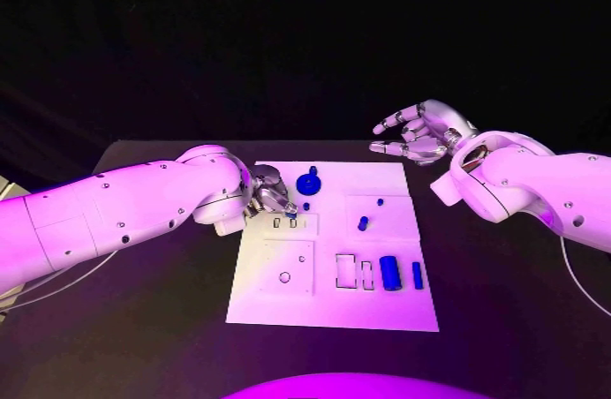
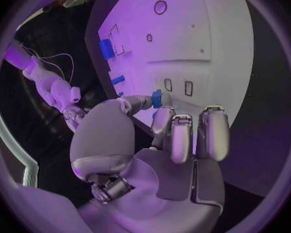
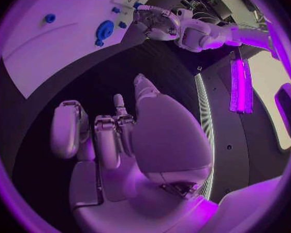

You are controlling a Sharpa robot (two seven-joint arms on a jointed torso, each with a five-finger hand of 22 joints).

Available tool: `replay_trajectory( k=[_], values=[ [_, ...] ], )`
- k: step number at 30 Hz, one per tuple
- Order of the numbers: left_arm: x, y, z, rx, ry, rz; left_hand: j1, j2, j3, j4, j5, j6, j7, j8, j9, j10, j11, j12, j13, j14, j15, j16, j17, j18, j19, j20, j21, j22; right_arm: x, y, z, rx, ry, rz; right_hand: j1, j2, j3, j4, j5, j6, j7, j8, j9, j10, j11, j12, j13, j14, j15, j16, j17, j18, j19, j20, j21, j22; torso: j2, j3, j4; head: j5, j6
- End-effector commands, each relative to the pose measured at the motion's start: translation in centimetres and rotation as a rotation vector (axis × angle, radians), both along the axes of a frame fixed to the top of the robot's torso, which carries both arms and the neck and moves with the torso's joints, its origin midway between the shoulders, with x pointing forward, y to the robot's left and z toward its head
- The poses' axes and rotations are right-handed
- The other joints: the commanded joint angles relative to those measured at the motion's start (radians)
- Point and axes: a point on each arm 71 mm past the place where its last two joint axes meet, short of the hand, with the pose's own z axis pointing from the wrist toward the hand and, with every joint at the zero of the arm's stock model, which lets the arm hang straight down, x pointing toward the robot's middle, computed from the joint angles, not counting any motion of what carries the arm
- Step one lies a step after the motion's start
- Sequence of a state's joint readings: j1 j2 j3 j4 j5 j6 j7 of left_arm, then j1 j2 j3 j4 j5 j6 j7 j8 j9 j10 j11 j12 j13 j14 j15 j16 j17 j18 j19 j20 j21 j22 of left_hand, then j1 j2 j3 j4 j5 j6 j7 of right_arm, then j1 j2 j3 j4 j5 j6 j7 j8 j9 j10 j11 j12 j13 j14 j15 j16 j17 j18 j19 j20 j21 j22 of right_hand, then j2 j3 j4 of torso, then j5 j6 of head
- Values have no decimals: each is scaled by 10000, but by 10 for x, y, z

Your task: Assemble the parts on the task board

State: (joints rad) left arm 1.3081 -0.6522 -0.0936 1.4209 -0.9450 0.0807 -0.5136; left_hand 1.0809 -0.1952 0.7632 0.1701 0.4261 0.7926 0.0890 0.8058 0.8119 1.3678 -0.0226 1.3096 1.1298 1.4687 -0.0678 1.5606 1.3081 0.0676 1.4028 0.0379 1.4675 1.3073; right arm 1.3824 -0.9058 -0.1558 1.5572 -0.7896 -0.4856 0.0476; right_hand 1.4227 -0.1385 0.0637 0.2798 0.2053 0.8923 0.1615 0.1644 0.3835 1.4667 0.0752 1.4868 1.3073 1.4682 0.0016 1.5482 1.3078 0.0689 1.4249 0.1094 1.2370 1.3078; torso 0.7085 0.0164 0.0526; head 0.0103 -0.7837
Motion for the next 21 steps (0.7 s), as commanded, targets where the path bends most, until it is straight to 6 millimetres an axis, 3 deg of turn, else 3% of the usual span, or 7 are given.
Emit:
replay_trajectory(
  k=[1, 21],
  values=[
    [2, -1, 0, 286, -544, 124, -92, 14, 1855, -1914, 90, 379, -327, 53, 182, 82, 21, -10, 19, 937, -76, -25, 2355, -94, 50, -6, 40, 63, -1, 2, 0, -64, -101, 170, 78, -15, -1, -35, 39, -63, 14, 35, 9, 171, 43, -43, 1736, 844, 34, -29, 1850, 44, 4, -15, 10, 498, 3, 2, -8, 4, -16],
    [-4, -6, -11, 774, 29, -226, -149, -25, 1843, -1927, 219, 430, -349, 57, 207, 147, 2, 36, 90, 944, -92, -17, 2373, -100, 73, -22, 52, 91, -1, 2, -1, -96, -61, 200, 74, -25, -5, -25, 41, -71, 15, 38, 8, 145, 44, -69, 1709, 841, 34, -33, 1838, 51, -8, -17, -23, 479, 17, -6, -1, -17, -77]
  ],
)
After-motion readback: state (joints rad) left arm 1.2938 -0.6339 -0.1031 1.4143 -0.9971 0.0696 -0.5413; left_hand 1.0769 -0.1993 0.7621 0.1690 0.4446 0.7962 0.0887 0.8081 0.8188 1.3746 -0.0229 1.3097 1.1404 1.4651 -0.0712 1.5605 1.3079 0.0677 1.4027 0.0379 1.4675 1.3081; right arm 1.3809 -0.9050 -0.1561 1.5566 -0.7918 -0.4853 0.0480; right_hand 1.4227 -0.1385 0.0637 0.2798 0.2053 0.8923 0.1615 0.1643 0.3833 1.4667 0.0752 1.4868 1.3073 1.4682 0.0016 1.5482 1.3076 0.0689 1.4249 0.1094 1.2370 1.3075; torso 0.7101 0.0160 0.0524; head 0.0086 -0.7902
